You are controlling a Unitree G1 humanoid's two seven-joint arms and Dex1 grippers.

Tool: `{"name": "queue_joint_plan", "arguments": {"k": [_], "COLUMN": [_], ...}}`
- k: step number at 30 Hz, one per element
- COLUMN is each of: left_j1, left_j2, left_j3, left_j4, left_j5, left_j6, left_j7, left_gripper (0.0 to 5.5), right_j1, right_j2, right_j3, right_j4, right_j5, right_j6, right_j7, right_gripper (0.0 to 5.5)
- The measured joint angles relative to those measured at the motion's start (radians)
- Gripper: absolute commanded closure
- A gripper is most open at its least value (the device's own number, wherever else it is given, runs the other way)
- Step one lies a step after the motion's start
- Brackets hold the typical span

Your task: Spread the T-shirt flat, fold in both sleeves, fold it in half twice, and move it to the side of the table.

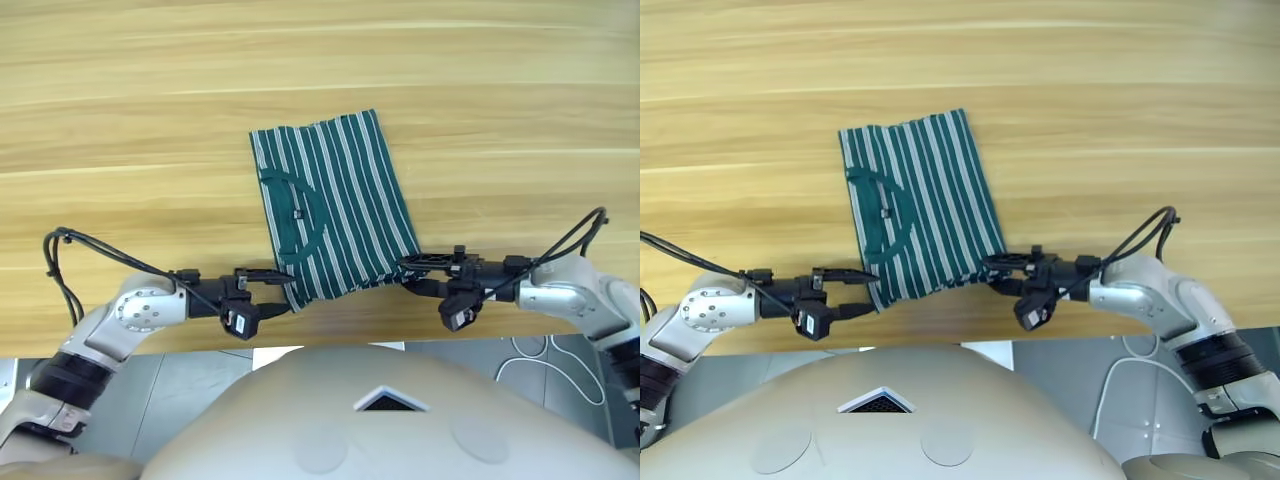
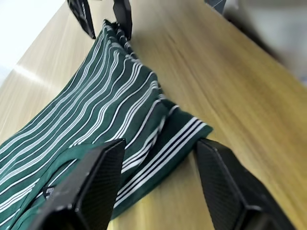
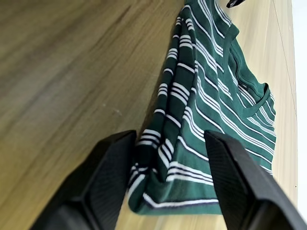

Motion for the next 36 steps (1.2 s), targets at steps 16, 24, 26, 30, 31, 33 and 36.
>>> {"name": "queue_joint_plan", "arguments": {"k": [16, 24, 26, 30, 31, 33, 36], "left_j1": [-0.037, -0.078, -0.081, -0.088, -0.088, -0.088, -0.091], "left_j2": [-0.029, -0.059, -0.059, -0.059, -0.059, -0.059, -0.059], "left_j3": [-0.04, -0.072, -0.075, -0.081, -0.081, -0.081, -0.083], "left_j4": [0.036, 0.072, 0.076, 0.079, 0.079, 0.079, 0.082], "left_j5": [-0.002, -0.002, -0.002, -0.002, -0.002, -0.002, -0.002], "left_j6": [-0.022, -0.044, -0.048, -0.05, -0.05, -0.05, -0.053], "left_j7": [0.011, 0.014, 0.015, 0.015, 0.015, 0.015, 0.016], "left_gripper": [2.83, 2.83, 2.83, 2.83, 2.83, 2.83, 2.83], "right_j1": [0.151, 0.009, -0.025, -0.033, -0.032, -0.028, -0.026], "right_j2": [-0.119, -0.07, -0.047, -0.032, -0.032, -0.032, -0.032], "right_j3": [-0.171, -0.115, -0.075, -0.022, -0.018, -0.012, -0.006], "right_j4": [-0.05, 0.071, 0.078, 0.069, 0.069, 0.066, 0.063], "right_j5": [0.043, 0.013, 0.017, 0.05, 0.05, 0.053, 0.057], "right_j6": [0.064, 0.046, 0.025, 0.004, 0.0, -0.002, -0.005], "right_j7": [-0.005, 0.004, 0.013, 0.027, 0.027, 0.026, 0.024], "right_gripper": [2.85, 2.85, 2.85, 2.85, 2.85, 2.85, 2.85]}}
